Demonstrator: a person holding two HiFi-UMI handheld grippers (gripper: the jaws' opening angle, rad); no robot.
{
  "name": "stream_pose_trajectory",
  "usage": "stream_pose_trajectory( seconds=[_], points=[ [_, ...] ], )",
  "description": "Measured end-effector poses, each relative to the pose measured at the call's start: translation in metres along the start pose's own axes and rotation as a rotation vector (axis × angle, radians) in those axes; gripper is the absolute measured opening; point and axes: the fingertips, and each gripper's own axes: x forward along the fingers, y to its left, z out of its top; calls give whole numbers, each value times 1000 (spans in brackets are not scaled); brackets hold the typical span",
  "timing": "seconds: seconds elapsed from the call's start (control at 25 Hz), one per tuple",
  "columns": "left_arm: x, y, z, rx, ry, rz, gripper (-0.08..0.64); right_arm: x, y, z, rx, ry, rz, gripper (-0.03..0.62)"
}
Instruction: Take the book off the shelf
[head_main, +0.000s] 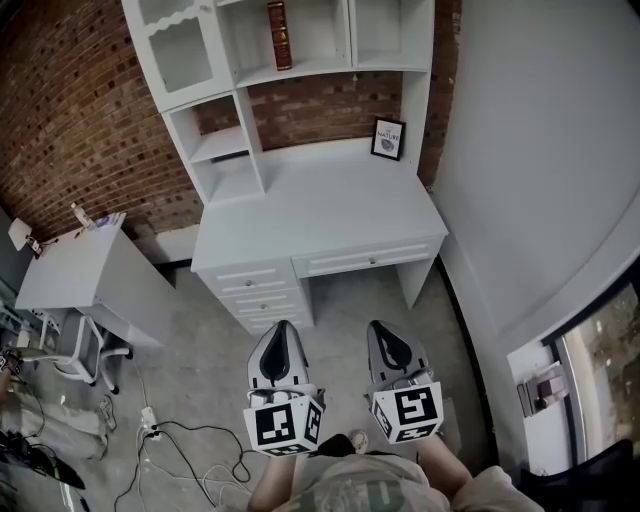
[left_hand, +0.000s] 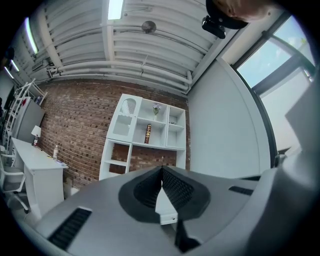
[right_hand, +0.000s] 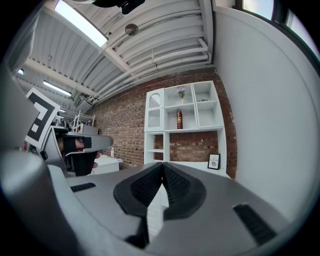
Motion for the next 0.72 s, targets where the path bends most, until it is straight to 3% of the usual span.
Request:
stream_pose_trajectory(
  seconds=[0.2, 0.44, 0.72],
  points=[
    [14, -9, -15, 5, 34, -2, 14, 11, -4, -6, 30, 2, 20, 15],
    [40, -10, -13, -9, -34, 6, 14, 30, -29, -8, 18, -30, 24, 15],
    [106, 17, -67, -51, -29, 44, 14, 95, -66, -56, 30, 26, 19, 15]
  ],
)
